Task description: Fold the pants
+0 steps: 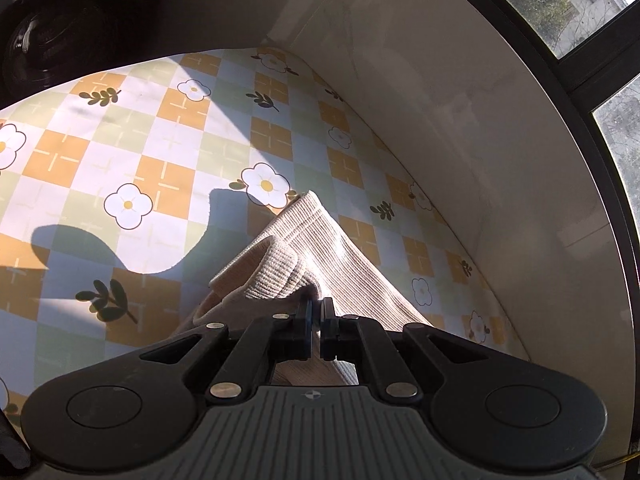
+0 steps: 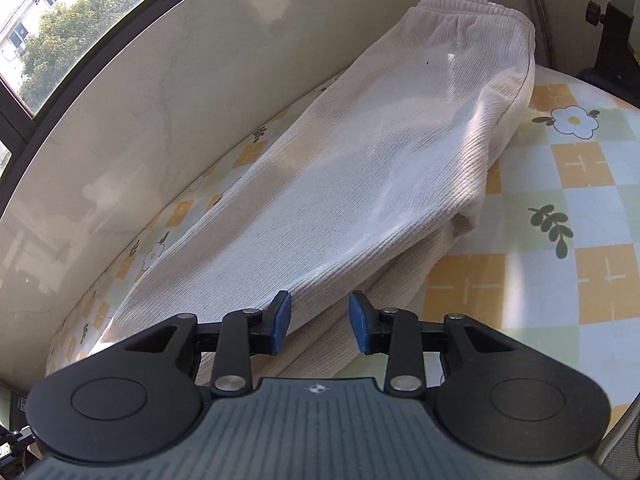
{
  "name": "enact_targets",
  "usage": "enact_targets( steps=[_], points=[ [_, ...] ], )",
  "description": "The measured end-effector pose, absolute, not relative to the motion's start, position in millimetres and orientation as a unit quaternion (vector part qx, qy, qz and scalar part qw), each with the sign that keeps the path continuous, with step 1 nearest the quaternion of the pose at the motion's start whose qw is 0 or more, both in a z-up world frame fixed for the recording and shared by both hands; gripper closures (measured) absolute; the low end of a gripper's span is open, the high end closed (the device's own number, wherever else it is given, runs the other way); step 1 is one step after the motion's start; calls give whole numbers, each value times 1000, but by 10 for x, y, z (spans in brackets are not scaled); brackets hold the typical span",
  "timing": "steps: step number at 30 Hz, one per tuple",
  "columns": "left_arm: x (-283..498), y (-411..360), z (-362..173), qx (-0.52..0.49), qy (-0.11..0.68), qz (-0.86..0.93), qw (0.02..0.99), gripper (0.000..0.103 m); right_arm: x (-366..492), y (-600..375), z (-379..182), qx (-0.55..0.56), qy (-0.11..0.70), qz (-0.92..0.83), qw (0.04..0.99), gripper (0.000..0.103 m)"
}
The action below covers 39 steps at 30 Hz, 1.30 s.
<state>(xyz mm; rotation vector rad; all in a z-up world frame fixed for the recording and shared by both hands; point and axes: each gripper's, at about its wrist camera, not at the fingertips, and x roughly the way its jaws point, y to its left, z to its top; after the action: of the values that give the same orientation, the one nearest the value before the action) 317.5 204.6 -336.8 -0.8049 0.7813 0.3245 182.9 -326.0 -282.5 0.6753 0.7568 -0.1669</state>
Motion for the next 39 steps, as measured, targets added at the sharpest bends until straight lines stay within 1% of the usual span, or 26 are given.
enact_targets(
  steps=[8,13,19,23,24,25,27,28,29,30,31,32,36,39],
  points=[
    [3332,2044,-3337,-374,371,152,836,99,1892,-3085,-2949,322,383,-30,866,67],
    [3441,2031,-3406,-356,390,155,835,99,2149,-3257,-2888,352,358,-52,863,66],
    [3511,2056,-3534,-346,409,154,830,99,2454,-3311,-3033,360,388,-75,845,66],
    [3552,2087,-3618,-349,420,155,824,98,2505,-3285,-3099,374,390,-83,837,66],
    [3567,2091,-3633,-349,422,155,822,98,2508,-3282,-3106,379,390,-86,835,65],
    [3578,2091,-3644,-349,424,155,822,98,2496,-3278,-3107,387,389,-87,832,61],
    [3602,2089,-3664,-346,426,155,821,98,2525,-3308,-3099,401,389,-89,825,59],
    [3611,2088,-3675,-346,428,156,820,98,2534,-3325,-3094,409,388,-90,821,60],
    [3620,2089,-3687,-346,430,157,819,98,2536,-3347,-3086,420,384,-92,817,63],
    [3627,2091,-3700,-347,432,158,817,98,2525,-3369,-3077,430,377,-94,815,75],
    [3631,2095,-3711,-348,433,159,816,98,2505,-3407,-3068,443,367,-95,812,83],
    [3634,2100,-3720,-350,434,160,815,98,2495,-3442,-3065,454,361,-94,809,85],
    [3641,2114,-3747,-353,439,159,811,98,2483,-3460,-3024,451,359,-87,812,84],
    [3633,2134,-3769,-363,442,160,805,95,2483,-3459,-3084,455,367,-84,807,81]
  ],
)
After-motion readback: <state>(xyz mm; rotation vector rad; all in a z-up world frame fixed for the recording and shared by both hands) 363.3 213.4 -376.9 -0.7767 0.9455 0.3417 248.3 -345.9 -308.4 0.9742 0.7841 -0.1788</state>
